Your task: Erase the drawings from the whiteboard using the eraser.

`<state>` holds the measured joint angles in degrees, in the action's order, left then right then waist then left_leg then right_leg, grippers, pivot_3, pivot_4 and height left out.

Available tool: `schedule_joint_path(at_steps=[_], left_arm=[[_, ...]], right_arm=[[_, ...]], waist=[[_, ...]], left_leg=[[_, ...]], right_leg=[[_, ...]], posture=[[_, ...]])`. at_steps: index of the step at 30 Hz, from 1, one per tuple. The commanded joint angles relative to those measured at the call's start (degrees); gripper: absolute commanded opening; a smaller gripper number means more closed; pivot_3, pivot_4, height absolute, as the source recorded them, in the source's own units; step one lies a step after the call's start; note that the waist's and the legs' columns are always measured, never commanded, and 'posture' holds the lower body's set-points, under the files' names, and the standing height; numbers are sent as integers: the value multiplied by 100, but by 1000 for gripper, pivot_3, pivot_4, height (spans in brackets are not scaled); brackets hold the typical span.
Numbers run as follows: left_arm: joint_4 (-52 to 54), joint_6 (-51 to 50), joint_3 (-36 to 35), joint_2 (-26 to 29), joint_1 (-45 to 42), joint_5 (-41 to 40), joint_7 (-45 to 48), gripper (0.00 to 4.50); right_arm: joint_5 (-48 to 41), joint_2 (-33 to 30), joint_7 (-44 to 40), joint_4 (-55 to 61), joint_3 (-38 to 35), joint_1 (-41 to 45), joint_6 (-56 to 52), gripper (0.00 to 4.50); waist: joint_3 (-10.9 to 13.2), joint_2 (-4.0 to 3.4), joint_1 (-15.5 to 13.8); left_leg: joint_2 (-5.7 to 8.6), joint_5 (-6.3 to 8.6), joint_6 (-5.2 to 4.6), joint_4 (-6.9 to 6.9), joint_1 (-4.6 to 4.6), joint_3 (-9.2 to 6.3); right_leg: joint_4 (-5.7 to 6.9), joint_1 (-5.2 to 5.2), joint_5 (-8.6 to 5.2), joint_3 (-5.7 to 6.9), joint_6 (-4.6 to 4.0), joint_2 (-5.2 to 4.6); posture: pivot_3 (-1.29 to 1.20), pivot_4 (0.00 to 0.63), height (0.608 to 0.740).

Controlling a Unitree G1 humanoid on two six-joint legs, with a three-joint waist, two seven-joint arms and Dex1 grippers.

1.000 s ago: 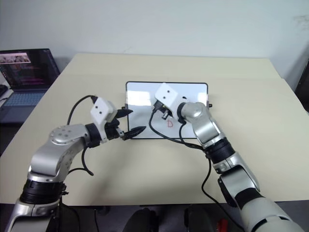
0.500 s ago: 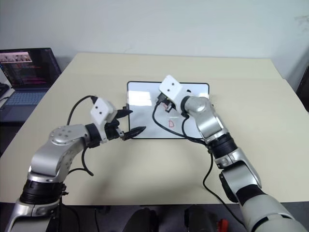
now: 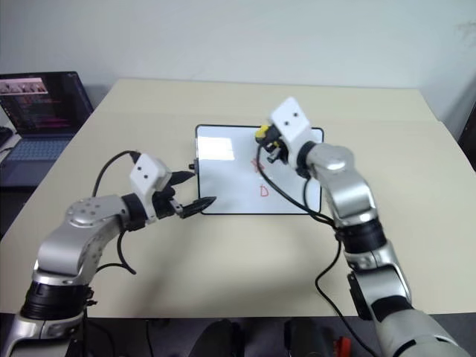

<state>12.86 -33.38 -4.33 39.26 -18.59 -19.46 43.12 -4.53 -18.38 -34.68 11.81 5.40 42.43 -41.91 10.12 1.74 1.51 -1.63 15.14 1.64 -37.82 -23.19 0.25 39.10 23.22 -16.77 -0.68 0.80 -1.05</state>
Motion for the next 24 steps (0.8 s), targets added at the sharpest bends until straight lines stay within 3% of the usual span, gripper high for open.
schedule_joint_path(at_steps=[1,7,12,19,24], left_arm=[[167,101,-406,51,187,-219,39,4500],[116,313,-556,101,542,-299,240,4500],[-4,462,-577,49,463,-308,271,4500],[-121,643,-635,-63,385,-406,238,4500],[-112,644,-616,-54,354,-495,312,4500]], right_arm=[[-447,-470,-272,1220,-323,-755,-386,1122],[-717,-1032,-326,2225,-584,-2448,-208,1122],[-424,-1032,-35,2214,-277,-3181,450,1122],[89,-786,502,1831,-13,-3419,1633,1122],[118,-427,603,1771,420,-2729,1257,1122]], waist=[[0,0,-1],[0,0,1],[0,1,24],[-1,2,19],[-1,2,35]], left_leg=[[1,2,0,-1,-6,-1],[3,2,-1,-2,-9,-4],[3,1,-2,-6,8,4],[2,1,-1,-6,16,10],[0,1,0,-6,17,13]], right_leg=[[-6,0,0,2,0,-2],[-7,1,0,4,0,-3],[3,-6,1,-5,2,2],[3,-11,1,-13,4,8],[5,-10,2,-16,3,9]], posture=[[0,150,740],[0,150,740],[0,150,740],[0,150,740],[0,150,740]])
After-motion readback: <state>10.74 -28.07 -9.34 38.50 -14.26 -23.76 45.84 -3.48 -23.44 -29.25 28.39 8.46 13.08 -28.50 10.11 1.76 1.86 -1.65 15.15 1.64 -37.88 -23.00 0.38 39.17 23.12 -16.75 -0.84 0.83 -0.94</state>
